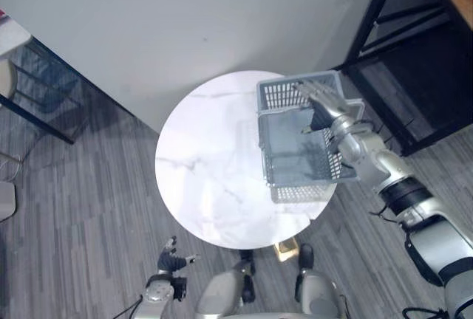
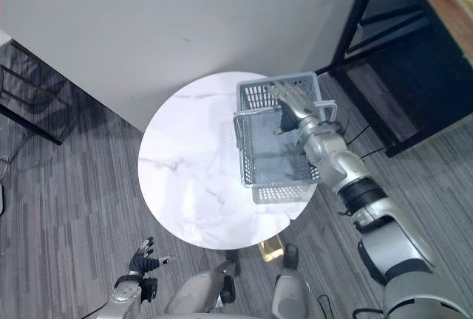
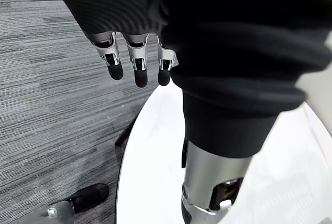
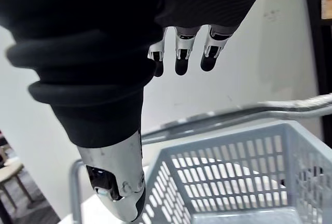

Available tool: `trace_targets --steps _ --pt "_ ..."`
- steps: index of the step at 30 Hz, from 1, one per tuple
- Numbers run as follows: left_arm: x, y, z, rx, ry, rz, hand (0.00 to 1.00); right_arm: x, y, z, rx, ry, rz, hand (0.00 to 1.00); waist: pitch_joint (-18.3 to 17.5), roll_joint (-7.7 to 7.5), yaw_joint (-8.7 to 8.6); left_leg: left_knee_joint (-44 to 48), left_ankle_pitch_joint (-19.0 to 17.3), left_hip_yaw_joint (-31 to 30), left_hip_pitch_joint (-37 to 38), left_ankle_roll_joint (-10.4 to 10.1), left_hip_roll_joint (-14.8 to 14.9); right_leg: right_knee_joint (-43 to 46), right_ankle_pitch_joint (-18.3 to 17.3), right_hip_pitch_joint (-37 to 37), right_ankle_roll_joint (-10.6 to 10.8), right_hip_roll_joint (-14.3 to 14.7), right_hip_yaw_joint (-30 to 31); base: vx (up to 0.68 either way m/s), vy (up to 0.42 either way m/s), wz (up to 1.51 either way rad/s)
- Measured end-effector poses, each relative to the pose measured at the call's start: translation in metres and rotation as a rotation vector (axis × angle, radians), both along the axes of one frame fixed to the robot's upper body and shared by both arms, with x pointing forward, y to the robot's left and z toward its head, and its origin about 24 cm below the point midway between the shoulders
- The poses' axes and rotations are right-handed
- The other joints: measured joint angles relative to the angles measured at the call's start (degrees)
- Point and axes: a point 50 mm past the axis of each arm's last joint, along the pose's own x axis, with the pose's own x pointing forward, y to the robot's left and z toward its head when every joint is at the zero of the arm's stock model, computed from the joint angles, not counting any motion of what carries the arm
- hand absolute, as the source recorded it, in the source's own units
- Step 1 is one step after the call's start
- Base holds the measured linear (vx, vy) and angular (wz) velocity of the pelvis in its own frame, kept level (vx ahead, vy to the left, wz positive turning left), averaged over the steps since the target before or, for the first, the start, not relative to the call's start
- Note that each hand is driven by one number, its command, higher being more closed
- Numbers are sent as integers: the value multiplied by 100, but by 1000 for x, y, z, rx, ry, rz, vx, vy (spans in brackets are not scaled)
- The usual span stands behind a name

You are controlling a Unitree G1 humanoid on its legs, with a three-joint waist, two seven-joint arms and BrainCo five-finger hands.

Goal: Pick vegetable in the basket

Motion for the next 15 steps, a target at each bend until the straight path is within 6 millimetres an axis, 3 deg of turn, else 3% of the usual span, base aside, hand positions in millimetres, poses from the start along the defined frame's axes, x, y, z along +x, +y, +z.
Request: trace_targets --steps 3,7,11,15 --pt "0 0 0 -6 -2 7 0 1 -22 1 -6 7 -93 100 64 80 69 -90 127 -151 -100 -74 11 123 -36 -152 -41 7 -64 -10 -24 15" --pt "4 0 2 -10 -15 9 0 1 -35 5 9 -6 -140 100 107 119 150 -93 195 -330 -141 -95 9 458 -209 -283 -101 -8 -155 -35 -25 15" --pt "3 1 2 -9 -11 10 0 -1 -37 6 38 -22 -145 100 113 117 179 -96 235 -380 -215 -123 28 696 -355 -466 -155 -59 -151 -44 -18 7" --pt "4 0 2 -9 -14 9 0 -13 -38 -6 157 -60 -124 100 114 114 138 -94 230 -354 -164 -131 28 703 -348 -438 -116 -56 -121 12 -11 -3"
